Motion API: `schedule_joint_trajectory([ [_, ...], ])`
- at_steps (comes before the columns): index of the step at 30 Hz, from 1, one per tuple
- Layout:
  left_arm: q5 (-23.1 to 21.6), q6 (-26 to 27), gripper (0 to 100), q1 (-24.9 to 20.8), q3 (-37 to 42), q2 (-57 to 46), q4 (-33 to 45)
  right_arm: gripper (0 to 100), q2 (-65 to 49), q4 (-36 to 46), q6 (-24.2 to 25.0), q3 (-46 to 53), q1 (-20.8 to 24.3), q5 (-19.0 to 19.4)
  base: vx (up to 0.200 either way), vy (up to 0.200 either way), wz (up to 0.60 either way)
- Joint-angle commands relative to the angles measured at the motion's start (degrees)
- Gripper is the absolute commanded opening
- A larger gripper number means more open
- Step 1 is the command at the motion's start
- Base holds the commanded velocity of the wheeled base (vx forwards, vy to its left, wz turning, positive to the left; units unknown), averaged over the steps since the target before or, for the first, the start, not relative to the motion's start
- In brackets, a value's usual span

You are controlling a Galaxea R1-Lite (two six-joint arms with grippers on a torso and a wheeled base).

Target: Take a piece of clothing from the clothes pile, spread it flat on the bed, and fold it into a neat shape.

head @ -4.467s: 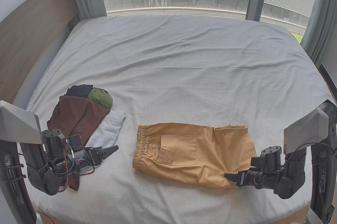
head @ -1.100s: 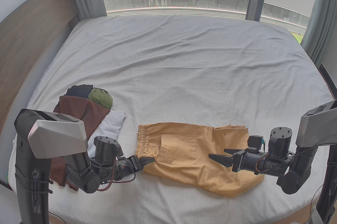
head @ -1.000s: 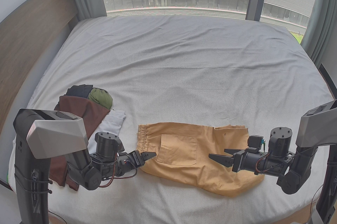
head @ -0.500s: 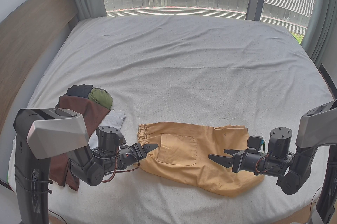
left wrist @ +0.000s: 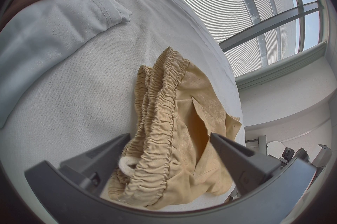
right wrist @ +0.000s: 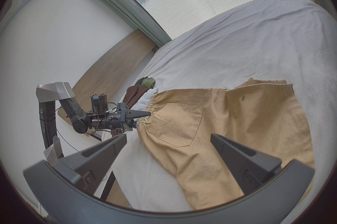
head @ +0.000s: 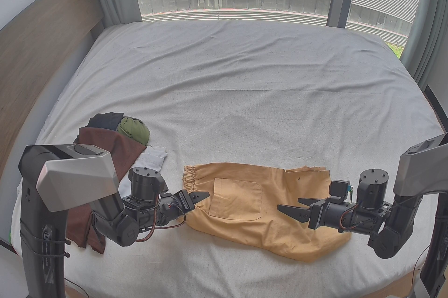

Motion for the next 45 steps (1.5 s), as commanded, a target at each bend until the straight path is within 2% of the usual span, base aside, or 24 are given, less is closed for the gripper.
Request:
schedule_joint_trajectory([
  [1, 0.0, 0.0, 0, 0.0, -0.1, 0.0, 0.0, 100, -0.2, 0.0, 0.0, 0.1, 0.1, 0.0, 0.000, 0.000, 0.00],
  [8, 0.3, 0.3, 0, 0.9, -0.3, 0.7, -0.9, 100, 0.2, 0.0, 0.0, 0.1, 0.0, 0.0, 0.000, 0.000, 0.00],
  [17, 1.2, 0.7, 0, 5.1, 7.9, 0.0, -11.9, 100, 0.7, 0.0, -0.1, 0.0, 0.1, 0.0, 0.000, 0.000, 0.00],
  [30, 1.2, 1.5, 0, 8.4, 15.2, -0.6, -20.2, 100, 1.2, 0.0, -0.1, -0.1, 0.6, -0.1, 0.000, 0.000, 0.00],
  [39, 0.3, 2.3, 0, 12.0, 19.4, -0.7, -25.0, 100, 1.7, 0.0, 0.0, -0.5, 1.4, -0.1, 0.000, 0.000, 0.00],
  [45, -0.5, 2.5, 0, 13.7, 20.4, -0.7, -25.6, 100, 2.2, 0.0, 0.0, -0.5, 1.4, -0.1, 0.000, 0.000, 0.00],
])
